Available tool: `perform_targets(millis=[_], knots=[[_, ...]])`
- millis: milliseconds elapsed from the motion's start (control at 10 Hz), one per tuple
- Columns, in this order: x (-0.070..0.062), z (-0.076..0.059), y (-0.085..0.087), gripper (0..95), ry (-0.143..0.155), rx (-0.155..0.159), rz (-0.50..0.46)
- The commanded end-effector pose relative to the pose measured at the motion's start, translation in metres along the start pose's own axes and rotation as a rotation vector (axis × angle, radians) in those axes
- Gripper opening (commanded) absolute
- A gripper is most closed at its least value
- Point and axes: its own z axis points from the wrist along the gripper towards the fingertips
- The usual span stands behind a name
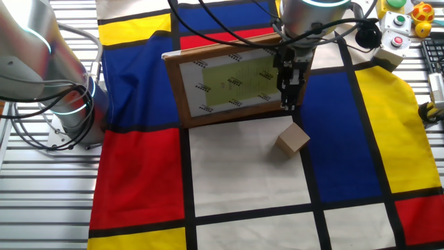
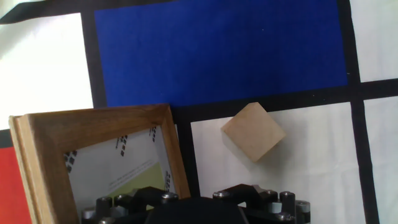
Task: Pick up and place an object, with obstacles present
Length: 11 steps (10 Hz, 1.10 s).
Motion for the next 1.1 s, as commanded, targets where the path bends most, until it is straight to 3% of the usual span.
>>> perform_targets(millis=[100,1100], knots=[[0.0001,0.0,0.0,0.0,-0.016,-0.042,-0.373],[0.0001,-0.0001,-0.0001,0.0,-0.012,-0.035,-0.375]])
